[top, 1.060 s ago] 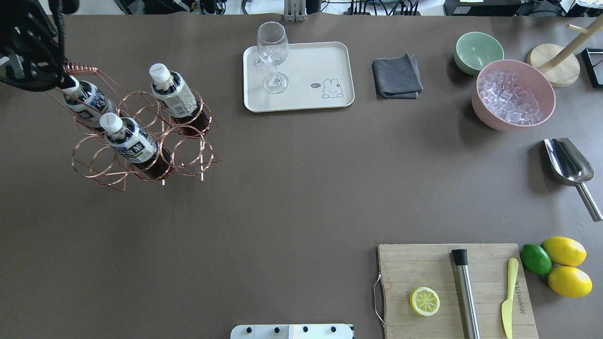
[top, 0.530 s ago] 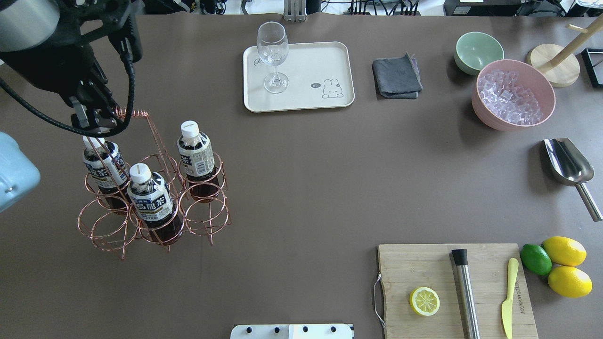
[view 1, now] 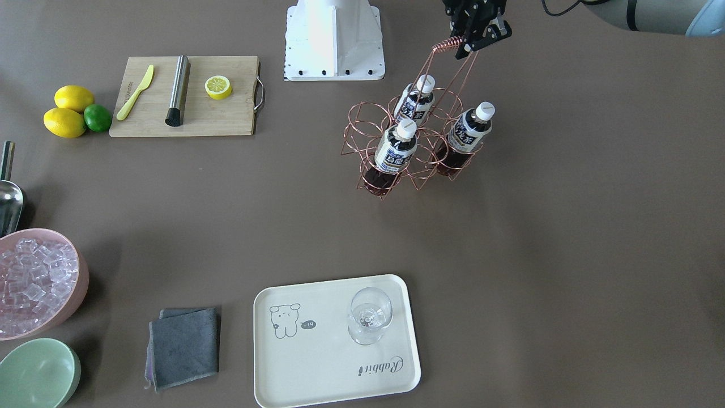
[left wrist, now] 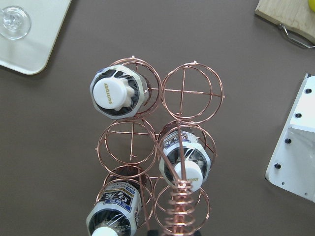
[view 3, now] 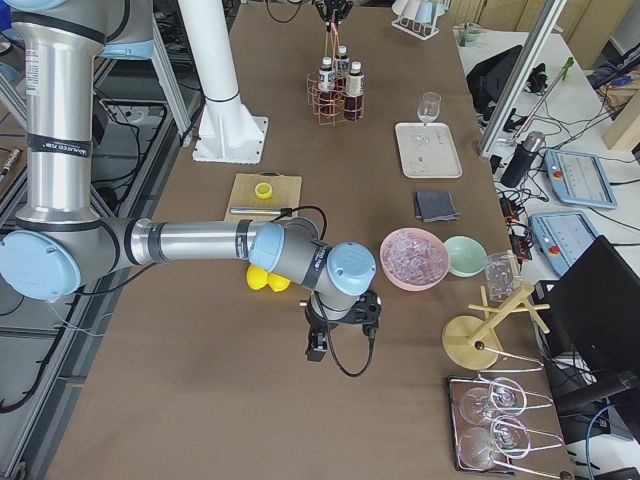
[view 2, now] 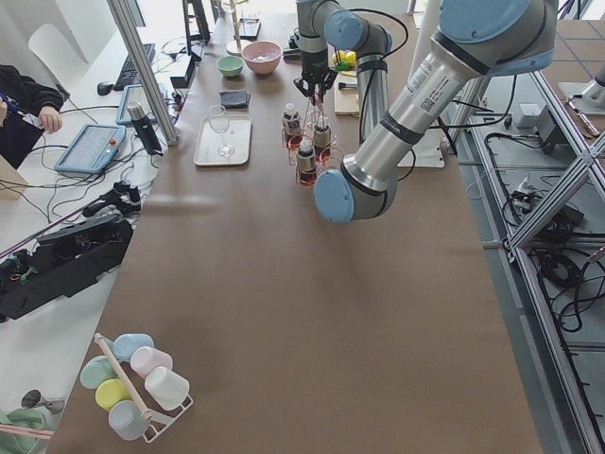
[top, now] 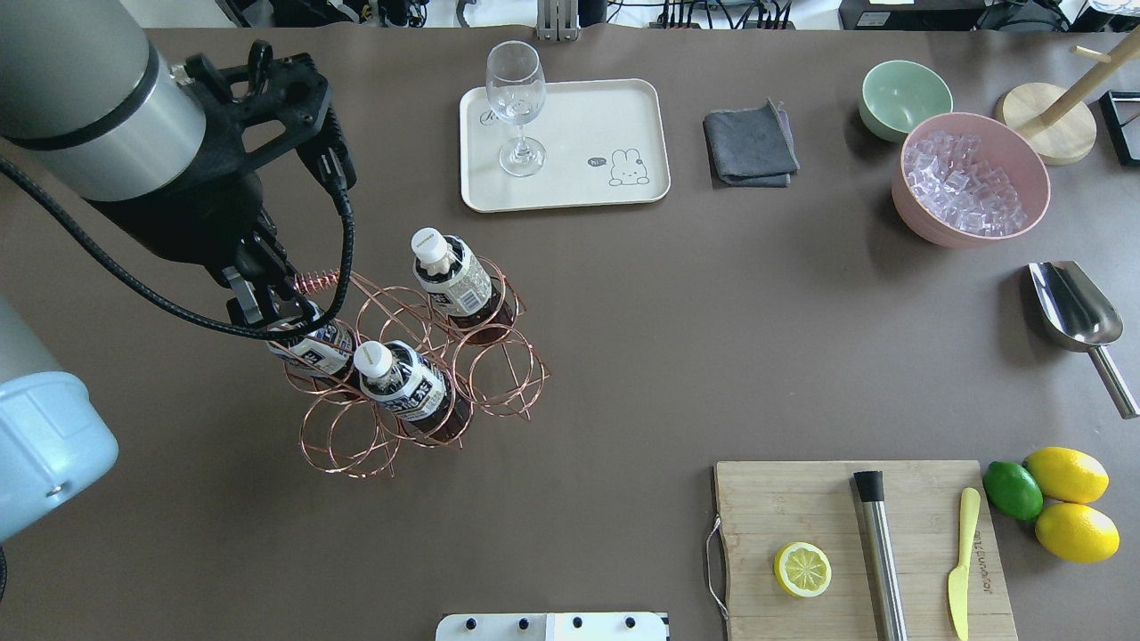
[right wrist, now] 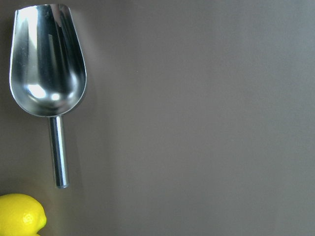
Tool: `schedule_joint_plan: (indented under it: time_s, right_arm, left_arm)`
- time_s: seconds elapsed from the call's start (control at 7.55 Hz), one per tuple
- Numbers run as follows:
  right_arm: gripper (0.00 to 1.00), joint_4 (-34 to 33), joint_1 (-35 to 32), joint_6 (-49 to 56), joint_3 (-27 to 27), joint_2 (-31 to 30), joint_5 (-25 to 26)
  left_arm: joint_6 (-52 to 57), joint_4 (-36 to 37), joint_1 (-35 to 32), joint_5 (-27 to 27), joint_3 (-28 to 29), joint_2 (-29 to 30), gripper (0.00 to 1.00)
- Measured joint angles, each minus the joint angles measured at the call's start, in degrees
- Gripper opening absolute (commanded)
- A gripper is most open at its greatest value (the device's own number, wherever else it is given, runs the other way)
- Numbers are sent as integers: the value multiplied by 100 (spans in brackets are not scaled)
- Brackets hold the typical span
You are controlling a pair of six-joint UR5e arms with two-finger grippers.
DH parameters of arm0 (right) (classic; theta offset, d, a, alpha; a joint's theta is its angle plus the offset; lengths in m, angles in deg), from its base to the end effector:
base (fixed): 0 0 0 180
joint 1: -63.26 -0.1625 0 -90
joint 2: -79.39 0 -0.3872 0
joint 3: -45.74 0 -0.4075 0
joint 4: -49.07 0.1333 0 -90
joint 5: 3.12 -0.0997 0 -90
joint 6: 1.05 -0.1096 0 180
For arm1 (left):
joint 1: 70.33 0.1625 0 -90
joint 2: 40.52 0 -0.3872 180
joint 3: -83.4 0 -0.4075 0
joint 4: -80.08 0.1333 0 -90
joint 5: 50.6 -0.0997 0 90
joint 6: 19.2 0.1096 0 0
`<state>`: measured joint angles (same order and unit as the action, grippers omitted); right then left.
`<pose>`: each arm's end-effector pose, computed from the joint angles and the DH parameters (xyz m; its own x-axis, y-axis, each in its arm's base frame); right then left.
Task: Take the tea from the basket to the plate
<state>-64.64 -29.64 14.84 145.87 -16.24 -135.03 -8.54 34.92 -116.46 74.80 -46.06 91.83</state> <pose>0.0821 -0.4320 0.6257 0.7172 -0.0109 0.6968 0.1545 0.9775 -0.1438 0.2631 -0.3744 0.0567 0.2378 0.9085 -0.3436 -0.6082 0.4151 0.6766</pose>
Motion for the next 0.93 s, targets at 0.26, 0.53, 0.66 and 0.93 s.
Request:
schedule_joint_plan:
  time_s: [0.26, 0.53, 0.66, 0.93]
  right_arm:
    - [100, -2, 0, -2, 1, 6, -1]
    - [100, -2, 0, -6, -2, 5, -1]
    - [100, -2, 0, -6, -2, 5, -1]
    - [100, -2, 0, -7, -2, 1, -1]
  left_arm:
    - [-462, -192, 252, 4, -13, 59, 0]
    - [-841, -249, 471, -18, 1, 254, 0]
    - [-952, -258, 540, -28, 15, 334, 0]
    - [-1180, -343, 739, -55, 70, 449, 0]
